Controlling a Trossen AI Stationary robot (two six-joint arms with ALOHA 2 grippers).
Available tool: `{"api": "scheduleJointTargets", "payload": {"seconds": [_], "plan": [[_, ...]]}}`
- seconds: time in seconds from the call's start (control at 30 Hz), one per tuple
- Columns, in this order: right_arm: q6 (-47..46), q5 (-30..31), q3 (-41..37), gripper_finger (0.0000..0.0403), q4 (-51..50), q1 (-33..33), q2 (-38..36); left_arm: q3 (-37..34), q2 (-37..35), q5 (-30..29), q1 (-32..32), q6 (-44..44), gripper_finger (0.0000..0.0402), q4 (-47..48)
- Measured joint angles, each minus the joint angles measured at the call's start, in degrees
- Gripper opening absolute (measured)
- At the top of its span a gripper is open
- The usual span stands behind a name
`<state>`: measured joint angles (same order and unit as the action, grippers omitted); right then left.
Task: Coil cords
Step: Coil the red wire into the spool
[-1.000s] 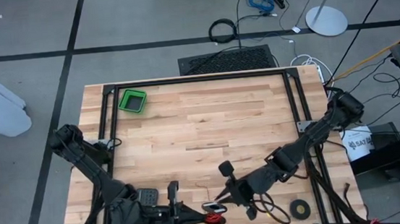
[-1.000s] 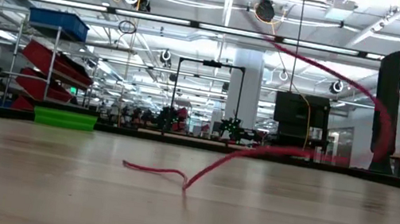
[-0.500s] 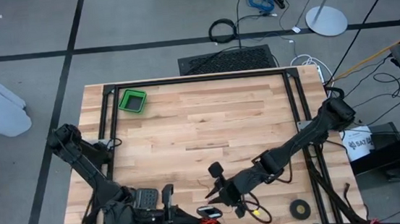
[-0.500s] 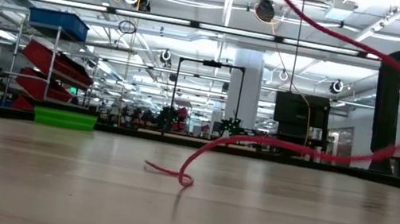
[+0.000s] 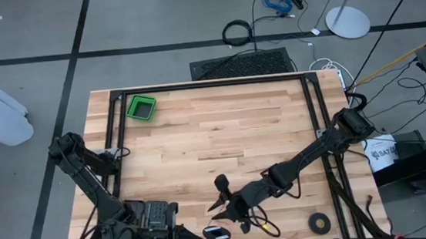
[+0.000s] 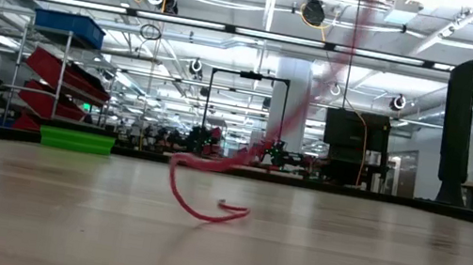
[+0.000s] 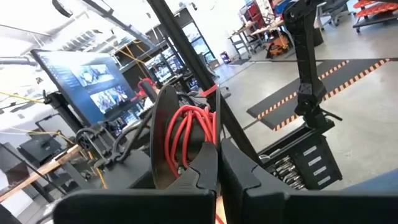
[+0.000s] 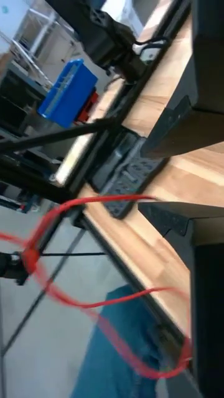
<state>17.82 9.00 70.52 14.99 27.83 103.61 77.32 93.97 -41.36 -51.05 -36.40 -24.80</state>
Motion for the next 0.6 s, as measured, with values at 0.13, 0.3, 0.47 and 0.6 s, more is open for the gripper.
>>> {"api": "scheduleJointTargets", "payload": {"seconds": [0.13,0.3,0.47,0.6], "plan": [[0.12,-0.16,0.02,0.0112,1.55,-0.04,0.0,0.0,0.0,0.0,0.0,0.0,0.0003,0.0],[-0.11,-1.73,0.02,0.0112,2.37,-0.19,0.31,-0.02,0.0,0.0,0.01,0.0,0.0004,0.0],[-0.6,-4.88,0.04,0.0103,6.55,-0.75,2.45,-0.02,-0.02,0.0,0.02,0.0,0.0004,0.02],[-0.61,-4.64,0.04,0.0062,6.92,-1.1,2.95,-0.04,-0.04,-0.11,0.02,-0.01,0.0004,0.02]]}}
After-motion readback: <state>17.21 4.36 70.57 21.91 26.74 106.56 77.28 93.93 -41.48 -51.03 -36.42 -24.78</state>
